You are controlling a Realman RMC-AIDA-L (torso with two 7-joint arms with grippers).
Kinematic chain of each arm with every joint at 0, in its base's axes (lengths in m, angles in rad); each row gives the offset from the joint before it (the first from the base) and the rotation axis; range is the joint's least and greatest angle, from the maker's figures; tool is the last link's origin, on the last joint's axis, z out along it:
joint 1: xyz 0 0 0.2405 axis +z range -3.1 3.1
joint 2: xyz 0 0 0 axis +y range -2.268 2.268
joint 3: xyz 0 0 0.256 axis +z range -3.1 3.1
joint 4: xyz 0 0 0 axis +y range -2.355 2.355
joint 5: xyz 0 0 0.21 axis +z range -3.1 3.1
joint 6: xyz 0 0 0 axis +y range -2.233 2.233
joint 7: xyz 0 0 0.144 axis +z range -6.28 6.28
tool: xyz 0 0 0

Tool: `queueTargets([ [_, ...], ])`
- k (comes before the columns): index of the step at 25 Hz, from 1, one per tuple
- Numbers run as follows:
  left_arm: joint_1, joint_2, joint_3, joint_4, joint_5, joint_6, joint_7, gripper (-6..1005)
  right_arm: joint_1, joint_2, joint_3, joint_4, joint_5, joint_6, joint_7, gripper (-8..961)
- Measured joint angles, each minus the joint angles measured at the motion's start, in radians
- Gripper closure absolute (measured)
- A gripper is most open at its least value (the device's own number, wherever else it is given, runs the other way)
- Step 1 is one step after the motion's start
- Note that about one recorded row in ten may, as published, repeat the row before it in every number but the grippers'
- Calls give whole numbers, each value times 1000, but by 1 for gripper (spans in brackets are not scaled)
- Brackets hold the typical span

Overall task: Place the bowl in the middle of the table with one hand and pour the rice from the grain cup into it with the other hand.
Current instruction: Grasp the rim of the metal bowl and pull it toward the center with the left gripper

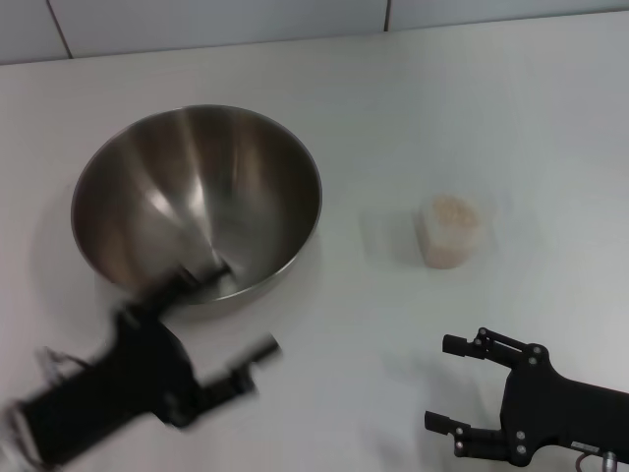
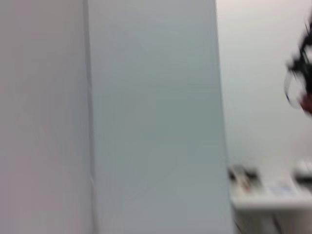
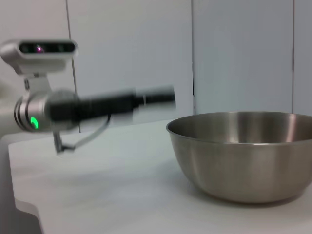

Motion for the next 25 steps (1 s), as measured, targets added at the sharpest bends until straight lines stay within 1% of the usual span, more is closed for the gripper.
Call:
queueTargets([
  [1,2,4,-29,6,2,19,-15,187,-1,0,0,0,0,0,0,128],
  [2,2,12,-82,23,-1,25,-54,187,-1,0,0,-1,0,0,0,128],
  [3,3,24,-154,47,3,19,-119,187,-1,1,0,-3,0,0,0,128],
  [4,-1,43,-243,86,9,-25,-235,187,-1,1,0,-5,0,0,0,127],
  [5,-2,52,-272,105,14,-54,-285,187,-2,2,0,-6,0,0,0,127],
  [6,-4,69,-321,143,25,-116,-376,187,-2,2,0,-7,0,0,0,127],
  [7,0,94,-360,214,50,-222,-471,187,-2,3,0,-7,1,-1,0,127],
  [8,7,106,-370,258,71,-280,-512,187,-2,3,0,-8,1,-3,0,127],
  [10,42,132,-401,423,154,-466,-618,187,-2,3,0,-8,3,-4,0,127],
  [12,102,144,-431,645,314,-691,-747,187,-1,3,1,-8,5,-5,0,127],
  [14,144,146,-444,829,494,-865,-894,187,0,3,2,-8,6,-9,0,128],
  [15,162,144,-450,928,634,-956,-1005,187,0,3,2,-9,7,-11,0,128],
  [16,171,140,-458,983,739,-1010,-1085,187,0,3,2,-9,7,-13,0,128],
  [17,173,135,-475,1017,819,-1037,-1158,187,0,3,2,-10,8,-14,0,128],
  [18,172,127,-501,1054,934,-1066,-1255,187,1,3,2,-11,8,-15,0,128],
  [19,165,117,-535,1063,1026,-1067,-1329,187,1,2,2,-11,8,-15,0,128],
  [21,143,94,-597,1072,1199,-1023,-1457,187,3,1,2,-12,8,-15,0,128],
  [22,130,79,-633,1075,1282,-996,-1506,187,4,1,2,-12,8,-16,0,128],
  [23,123,71,-651,1075,1323,-978,-1530,188,4,1,1,-13,8,-16,0,128],
  [24,102,44,-705,1078,1436,-929,-1582,188,5,1,2,-15,8,-16,0,128],
  [25,92,32,-729,1078,1488,-900,-1600,188,5,1,2,-17,8,-16,0,128],
])
